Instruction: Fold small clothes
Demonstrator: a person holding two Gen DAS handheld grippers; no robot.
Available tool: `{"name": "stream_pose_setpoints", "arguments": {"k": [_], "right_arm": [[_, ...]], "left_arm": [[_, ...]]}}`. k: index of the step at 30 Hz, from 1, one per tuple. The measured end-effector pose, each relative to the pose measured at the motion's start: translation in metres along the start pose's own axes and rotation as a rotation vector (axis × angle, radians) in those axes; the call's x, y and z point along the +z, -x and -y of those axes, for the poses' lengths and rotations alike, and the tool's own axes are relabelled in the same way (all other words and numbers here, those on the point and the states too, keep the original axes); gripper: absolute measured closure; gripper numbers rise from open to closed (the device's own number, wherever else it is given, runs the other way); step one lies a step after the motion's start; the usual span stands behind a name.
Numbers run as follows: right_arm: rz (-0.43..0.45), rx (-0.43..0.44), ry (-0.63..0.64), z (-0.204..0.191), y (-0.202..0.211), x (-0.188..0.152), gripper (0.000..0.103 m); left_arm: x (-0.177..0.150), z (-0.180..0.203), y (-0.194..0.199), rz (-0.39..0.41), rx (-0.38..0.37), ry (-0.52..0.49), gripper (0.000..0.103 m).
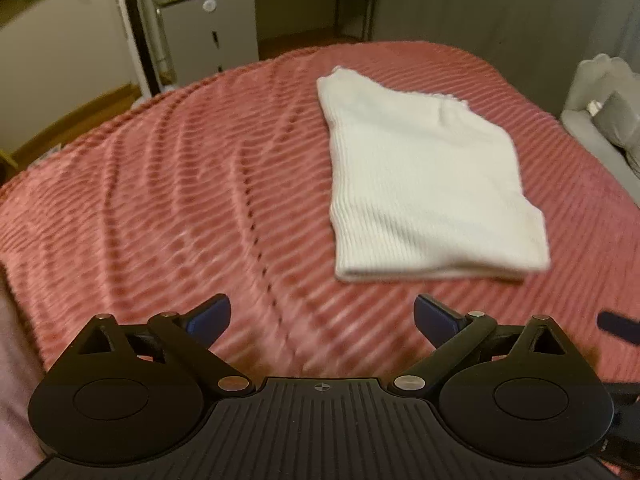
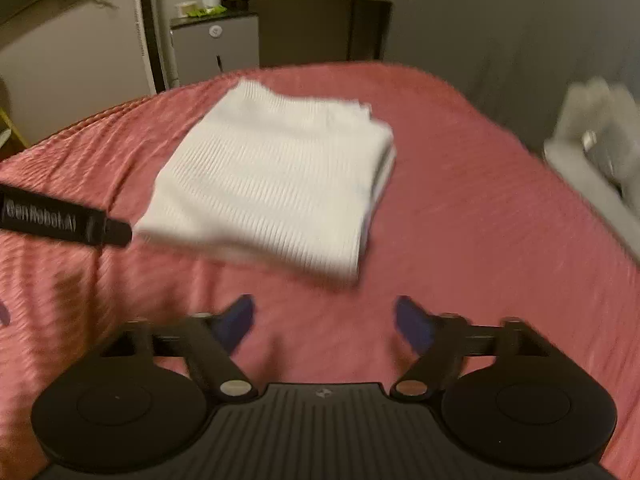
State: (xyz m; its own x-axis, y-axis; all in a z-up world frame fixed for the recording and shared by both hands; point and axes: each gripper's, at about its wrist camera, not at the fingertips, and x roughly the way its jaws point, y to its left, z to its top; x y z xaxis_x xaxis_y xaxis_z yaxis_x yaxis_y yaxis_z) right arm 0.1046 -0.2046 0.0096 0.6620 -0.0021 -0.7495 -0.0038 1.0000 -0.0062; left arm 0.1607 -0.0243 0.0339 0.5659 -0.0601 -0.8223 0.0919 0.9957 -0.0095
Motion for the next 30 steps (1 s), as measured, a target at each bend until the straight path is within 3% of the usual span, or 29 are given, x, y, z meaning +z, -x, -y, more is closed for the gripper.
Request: {"name": "stream_pose_setpoints", "arguments": {"k": [3, 6, 13, 21, 30], "right_arm": [[-0.036, -0.019, -0.022, -0.003, 0.021, -0.017, 0.017], [-0.043, -0.003, -0.012, -0.006, 0.044, -0.020, 0.004], [-0.017, -0.015, -0.100, -0.002, 0.066, 0.001, 0.004], [-0.108, -0.073, -0.153, -0.004, 0.056, 0.018, 0.004], [-0.093, -0.086, -0.096, -0.017, 0.048, 0.034, 0.004]], "left_arm": [[-0.011, -0.005, 0.022, 0.008, 0.043, -0.009, 0.002], [-0.017, -0.008, 0.042, 0.014, 0.034, 0.010, 0.001], [-0.011, -0.001, 0.069, 0.031, 0.055, -0.031, 0.000], [-0.005, 0.005, 0.066, 0.005, 0.083, -0.055, 0.000], [0.003, 0.001, 0.053, -0.008, 0.062, -0.038, 0.000]]}}
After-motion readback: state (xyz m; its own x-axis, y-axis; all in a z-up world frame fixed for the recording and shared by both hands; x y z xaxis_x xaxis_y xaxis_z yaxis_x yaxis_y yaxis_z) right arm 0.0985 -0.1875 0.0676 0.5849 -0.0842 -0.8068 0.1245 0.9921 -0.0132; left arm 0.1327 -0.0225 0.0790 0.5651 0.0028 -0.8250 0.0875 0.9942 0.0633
